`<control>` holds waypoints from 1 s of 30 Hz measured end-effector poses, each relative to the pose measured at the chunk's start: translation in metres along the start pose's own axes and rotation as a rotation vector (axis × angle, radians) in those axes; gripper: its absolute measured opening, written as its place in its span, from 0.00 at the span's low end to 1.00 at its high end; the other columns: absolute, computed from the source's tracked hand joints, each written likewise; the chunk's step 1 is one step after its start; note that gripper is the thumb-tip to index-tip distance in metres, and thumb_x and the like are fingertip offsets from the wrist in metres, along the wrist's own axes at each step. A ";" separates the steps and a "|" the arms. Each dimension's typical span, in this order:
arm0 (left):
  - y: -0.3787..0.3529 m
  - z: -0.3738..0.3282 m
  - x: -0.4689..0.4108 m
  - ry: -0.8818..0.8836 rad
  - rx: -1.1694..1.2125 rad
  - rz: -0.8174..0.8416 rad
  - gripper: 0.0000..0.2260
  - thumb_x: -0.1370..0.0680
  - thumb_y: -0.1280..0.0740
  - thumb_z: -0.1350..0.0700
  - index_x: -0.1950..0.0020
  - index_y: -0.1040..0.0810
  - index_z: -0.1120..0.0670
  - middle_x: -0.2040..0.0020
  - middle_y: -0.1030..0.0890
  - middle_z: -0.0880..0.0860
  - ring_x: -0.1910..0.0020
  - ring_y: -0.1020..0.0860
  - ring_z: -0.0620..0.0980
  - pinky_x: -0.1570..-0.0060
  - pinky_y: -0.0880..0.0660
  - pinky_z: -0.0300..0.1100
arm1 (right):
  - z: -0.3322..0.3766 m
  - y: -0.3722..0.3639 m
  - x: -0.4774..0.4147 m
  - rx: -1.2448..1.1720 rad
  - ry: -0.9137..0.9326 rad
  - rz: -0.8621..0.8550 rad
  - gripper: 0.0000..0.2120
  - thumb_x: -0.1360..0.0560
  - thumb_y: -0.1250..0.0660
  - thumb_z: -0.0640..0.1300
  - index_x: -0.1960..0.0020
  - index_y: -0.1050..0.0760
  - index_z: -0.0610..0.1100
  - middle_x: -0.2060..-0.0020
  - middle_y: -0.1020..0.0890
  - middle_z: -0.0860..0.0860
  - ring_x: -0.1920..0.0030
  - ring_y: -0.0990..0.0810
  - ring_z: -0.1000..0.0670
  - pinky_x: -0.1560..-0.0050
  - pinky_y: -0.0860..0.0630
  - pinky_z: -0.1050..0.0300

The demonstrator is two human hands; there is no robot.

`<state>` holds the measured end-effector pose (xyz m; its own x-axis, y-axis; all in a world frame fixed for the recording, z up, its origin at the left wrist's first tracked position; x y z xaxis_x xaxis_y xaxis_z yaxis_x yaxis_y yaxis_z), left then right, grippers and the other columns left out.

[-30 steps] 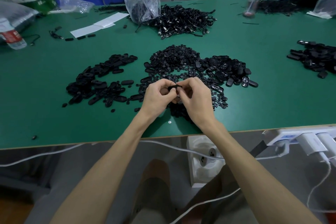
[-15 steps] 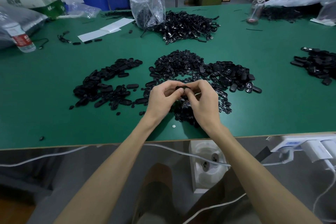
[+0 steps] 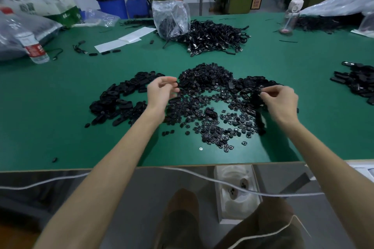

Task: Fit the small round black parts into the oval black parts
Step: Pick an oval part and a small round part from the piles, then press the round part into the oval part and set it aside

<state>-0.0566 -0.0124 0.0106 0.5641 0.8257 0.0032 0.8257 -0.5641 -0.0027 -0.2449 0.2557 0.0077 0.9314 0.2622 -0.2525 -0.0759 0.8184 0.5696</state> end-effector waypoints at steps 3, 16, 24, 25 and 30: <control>0.035 -0.005 -0.013 -0.274 -0.627 -0.057 0.19 0.20 0.41 0.75 0.40 0.19 0.57 0.42 0.18 0.53 0.44 0.19 0.49 0.39 0.22 0.42 | -0.014 0.005 -0.003 0.112 0.012 0.041 0.12 0.20 0.33 0.37 0.40 0.17 0.35 0.42 0.15 0.39 0.41 0.18 0.42 0.30 0.26 0.49; 0.118 0.004 -0.029 -0.190 -1.235 -0.017 0.18 0.20 0.41 0.76 0.36 0.19 0.66 0.37 0.19 0.67 0.38 0.20 0.65 0.36 0.23 0.60 | 0.039 -0.037 0.072 0.231 0.406 0.393 0.16 0.20 0.30 0.51 0.36 0.18 0.44 0.37 0.18 0.48 0.33 0.28 0.47 0.32 0.33 0.50; 0.098 -0.004 -0.015 -0.416 -1.190 -0.135 0.11 0.14 0.38 0.60 0.40 0.17 0.61 0.43 0.15 0.60 0.47 0.18 0.61 0.38 0.24 0.57 | 0.044 -0.068 0.083 0.307 0.438 0.440 0.15 0.18 0.32 0.48 0.35 0.21 0.42 0.39 0.22 0.46 0.36 0.30 0.44 0.34 0.33 0.52; 0.090 -0.005 -0.011 -0.421 -1.091 -0.126 0.11 0.13 0.39 0.60 0.39 0.18 0.61 0.43 0.16 0.59 0.50 0.18 0.60 0.43 0.23 0.53 | 0.044 -0.069 0.081 0.311 0.445 0.423 0.12 0.18 0.32 0.46 0.37 0.21 0.42 0.40 0.21 0.46 0.37 0.30 0.44 0.35 0.32 0.52; 0.034 -0.003 0.011 -0.191 -0.418 0.149 0.07 0.13 0.40 0.62 0.44 0.22 0.57 0.50 0.17 0.57 0.64 0.17 0.44 0.67 0.22 0.34 | 0.044 -0.075 0.075 0.325 0.455 0.368 0.06 0.18 0.33 0.41 0.43 0.20 0.42 0.45 0.21 0.47 0.41 0.29 0.43 0.40 0.30 0.50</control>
<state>-0.0223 -0.0221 0.0138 0.6981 0.6999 -0.1507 0.6877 -0.5970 0.4131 -0.1534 0.1913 -0.0199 0.6170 0.7426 -0.2604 -0.1829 0.4572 0.8703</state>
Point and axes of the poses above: each hand's wrist, its own x-axis away from the middle knuckle, its own y-axis out of the back of the hand, z = x × y, the point moved 3 cm from there along -x, towards the middle knuckle
